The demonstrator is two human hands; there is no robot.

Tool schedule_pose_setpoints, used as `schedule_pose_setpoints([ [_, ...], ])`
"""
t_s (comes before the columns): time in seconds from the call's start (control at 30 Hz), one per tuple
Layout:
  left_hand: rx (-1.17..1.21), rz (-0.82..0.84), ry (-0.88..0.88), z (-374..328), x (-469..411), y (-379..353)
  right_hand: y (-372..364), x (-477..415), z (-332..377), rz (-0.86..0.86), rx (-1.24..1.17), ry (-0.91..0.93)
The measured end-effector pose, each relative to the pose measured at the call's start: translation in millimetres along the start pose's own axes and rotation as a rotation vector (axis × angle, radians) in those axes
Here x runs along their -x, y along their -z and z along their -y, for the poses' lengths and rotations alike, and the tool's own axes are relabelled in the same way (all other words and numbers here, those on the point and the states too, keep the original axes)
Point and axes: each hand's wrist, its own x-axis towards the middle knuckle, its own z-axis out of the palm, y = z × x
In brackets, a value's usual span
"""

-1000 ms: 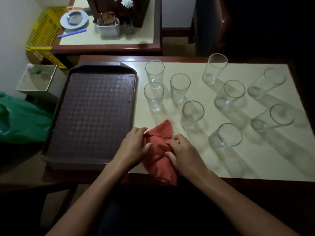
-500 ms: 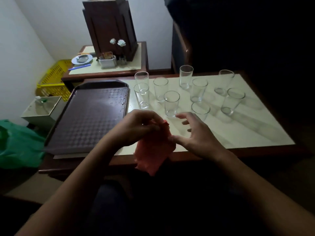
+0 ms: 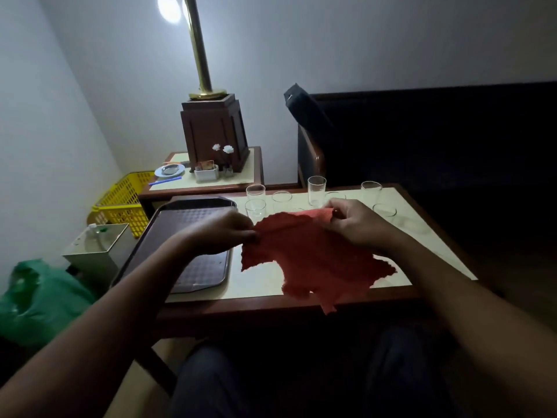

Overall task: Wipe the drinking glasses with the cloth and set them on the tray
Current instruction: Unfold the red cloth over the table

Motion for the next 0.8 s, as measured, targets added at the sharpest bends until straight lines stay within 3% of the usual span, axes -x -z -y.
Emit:
schedule_pose_setpoints([
  [0.13, 0.858, -0.076, 0.074, 12.7, 10.8, -10.9, 3.6, -11.1, -7.9, -0.04, -0.254, -0.187],
  [0.27, 1.123, -0.154, 0.257, 18.9, 1.9, -26.4, -0.4, -15.3, -12.3, 0.021, -0.383, -0.396],
  [0.37, 1.445, -0.112, 0.322, 29.1, -5.4, -27.4, -8.7, -16.7, -22.6, 0.009, -0.697, -0.388],
  [0.43, 1.652, -0.184, 0.259, 35.8, -6.8, -37.5, -14.5, -18.9, -26.5, -0.035, -0.81, -0.339],
  [0.57, 1.3, -0.109, 0.436, 33.6, -2.5, -91.2, -30.4, -23.8, -34.3, -0.108, -0.713, -0.286],
  [0.7, 1.216, -0.304, 0.47, 43.6, -2.1, -93.6, -33.9, -19.7, -49.6, -0.167, 0.059, -0.213],
  [0.8, 1.043, -0.412, 0.411, 45.2, 7.9, -77.4, -39.7, -19.6, -59.3, -0.193, 0.202, -0.154],
])
